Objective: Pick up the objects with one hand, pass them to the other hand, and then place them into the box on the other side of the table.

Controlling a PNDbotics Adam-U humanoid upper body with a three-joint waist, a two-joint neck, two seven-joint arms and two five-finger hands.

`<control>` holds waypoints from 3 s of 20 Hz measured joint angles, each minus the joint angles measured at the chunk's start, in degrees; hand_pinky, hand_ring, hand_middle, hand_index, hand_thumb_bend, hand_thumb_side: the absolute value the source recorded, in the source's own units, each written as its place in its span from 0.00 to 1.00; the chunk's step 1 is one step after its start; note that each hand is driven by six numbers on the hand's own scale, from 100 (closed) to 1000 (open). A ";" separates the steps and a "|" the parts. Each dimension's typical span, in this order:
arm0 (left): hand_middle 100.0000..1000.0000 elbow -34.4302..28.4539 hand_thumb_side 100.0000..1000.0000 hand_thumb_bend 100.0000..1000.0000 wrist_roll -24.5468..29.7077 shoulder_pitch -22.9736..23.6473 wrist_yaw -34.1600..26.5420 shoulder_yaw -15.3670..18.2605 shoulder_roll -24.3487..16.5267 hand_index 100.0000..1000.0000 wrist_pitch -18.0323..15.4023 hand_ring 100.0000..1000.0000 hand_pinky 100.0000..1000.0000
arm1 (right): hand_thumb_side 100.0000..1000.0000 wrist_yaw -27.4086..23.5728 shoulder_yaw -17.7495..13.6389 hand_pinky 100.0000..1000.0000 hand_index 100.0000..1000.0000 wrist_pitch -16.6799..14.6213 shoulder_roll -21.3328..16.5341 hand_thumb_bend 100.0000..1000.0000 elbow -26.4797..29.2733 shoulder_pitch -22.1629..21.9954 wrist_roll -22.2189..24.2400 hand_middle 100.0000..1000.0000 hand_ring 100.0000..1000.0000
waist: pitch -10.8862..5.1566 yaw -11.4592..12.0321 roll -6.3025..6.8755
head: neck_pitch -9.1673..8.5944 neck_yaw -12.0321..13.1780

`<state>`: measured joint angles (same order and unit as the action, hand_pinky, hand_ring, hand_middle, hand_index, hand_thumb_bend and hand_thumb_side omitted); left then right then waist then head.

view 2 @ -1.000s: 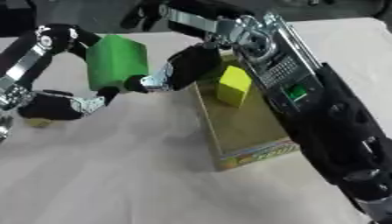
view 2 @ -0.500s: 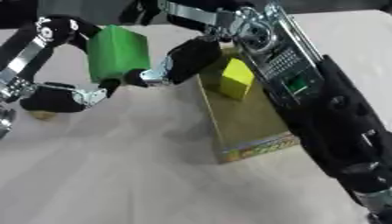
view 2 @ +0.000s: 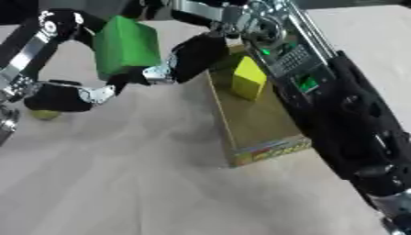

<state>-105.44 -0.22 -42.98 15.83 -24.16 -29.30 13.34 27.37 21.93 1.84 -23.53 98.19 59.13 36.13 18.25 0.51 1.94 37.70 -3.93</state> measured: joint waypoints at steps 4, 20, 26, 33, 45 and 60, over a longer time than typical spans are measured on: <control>0.40 -0.03 0.07 0.00 0.07 -0.01 -0.21 0.00 0.02 0.52 0.09 0.49 0.68 | 0.53 0.74 0.03 0.97 0.87 -0.18 0.10 0.38 -0.60 0.34 0.47 0.82 0.84 | 0.00 -0.01 0.00 | 0.00 -0.20; 0.40 -1.61 0.07 0.00 -1.10 -0.02 -1.23 0.18 0.46 0.52 -0.40 0.49 0.68 | 0.44 1.04 0.01 0.95 0.83 -0.05 0.44 0.40 -0.67 0.38 1.21 0.78 0.81 | 0.00 -0.03 0.00 | 0.00 -0.37; 0.40 -1.97 0.07 0.00 -1.15 -0.04 -1.30 0.31 0.46 0.52 -0.46 0.49 0.68 | 0.37 0.50 0.00 0.93 0.80 0.54 0.39 0.38 -0.54 0.35 0.78 0.73 0.79 | 0.00 -0.03 0.00 | 0.00 -0.44; 0.40 -2.12 0.08 0.00 -0.91 -0.19 -1.29 0.32 0.46 0.52 -0.24 0.49 0.68 | 0.28 -1.27 0.02 0.91 0.76 2.71 0.13 0.33 -0.14 0.24 -1.70 0.69 0.75 | 0.00 -0.03 0.00 | 0.00 -0.47; 0.48 -1.77 0.14 0.04 -0.37 -0.48 -1.51 0.36 0.47 0.63 0.29 0.55 0.73 | 0.04 -4.50 0.69 0.85 0.65 5.83 0.03 0.28 0.72 -0.18 -7.64 0.54 0.66 | 0.00 -0.01 0.00 | 0.00 -0.59; 0.71 -1.47 0.70 0.59 -0.24 -0.52 0.55 0.80 0.47 0.84 0.25 0.75 0.89 | 0.01 -7.54 1.27 0.86 0.54 8.60 -0.09 0.12 0.73 -0.24 -12.17 0.58 0.69 | 0.00 0.28 0.00 | -0.01 -0.70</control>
<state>-106.91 -0.46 -43.50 16.39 -23.36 -28.83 13.59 19.83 23.21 10.44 -23.62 98.92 58.89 23.96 18.25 0.78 1.94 37.69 -4.63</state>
